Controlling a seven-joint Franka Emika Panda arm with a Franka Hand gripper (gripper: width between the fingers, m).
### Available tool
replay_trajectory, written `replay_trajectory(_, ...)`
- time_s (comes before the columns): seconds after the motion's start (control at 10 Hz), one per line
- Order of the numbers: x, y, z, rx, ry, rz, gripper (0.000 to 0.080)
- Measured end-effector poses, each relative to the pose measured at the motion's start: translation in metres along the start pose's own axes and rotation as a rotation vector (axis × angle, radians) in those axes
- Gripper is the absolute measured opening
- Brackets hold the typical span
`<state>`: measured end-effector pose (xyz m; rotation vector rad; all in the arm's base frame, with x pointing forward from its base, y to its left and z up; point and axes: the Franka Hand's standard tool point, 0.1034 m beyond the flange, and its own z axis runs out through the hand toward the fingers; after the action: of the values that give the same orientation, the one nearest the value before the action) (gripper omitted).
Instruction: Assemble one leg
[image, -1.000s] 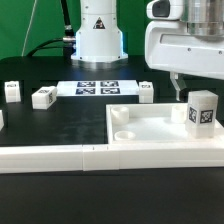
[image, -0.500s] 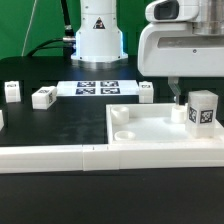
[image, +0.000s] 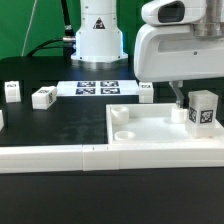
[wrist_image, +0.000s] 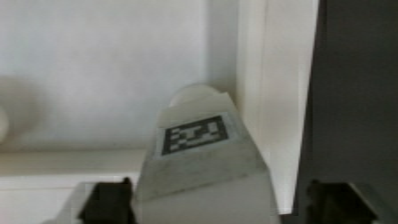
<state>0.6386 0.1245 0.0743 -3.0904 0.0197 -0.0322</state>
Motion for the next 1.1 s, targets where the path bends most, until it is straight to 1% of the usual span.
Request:
replay_trajectory(0.1, 0.0000, 0.0002, 0.0000, 0.000, 0.000, 0.000, 0.0389)
replay_trajectory(0.2, 0.0002, 0.0033, 0.0002, -0.004, -0.001, 0.002, 0.0293)
replay_trajectory(0.7, 0.0011, 0.0051, -0.0006, -0.003, -0.001, 0.083, 0.0293)
replay_trajectory(0.8, 0.0012, 0.0061, -0.0006, 0.002, -0.001, 0.231, 0.0293)
replay_trajectory(1.1, 0.0014, 0.0067, -0.0006, 0.006, -0.003, 0.598, 0.0294)
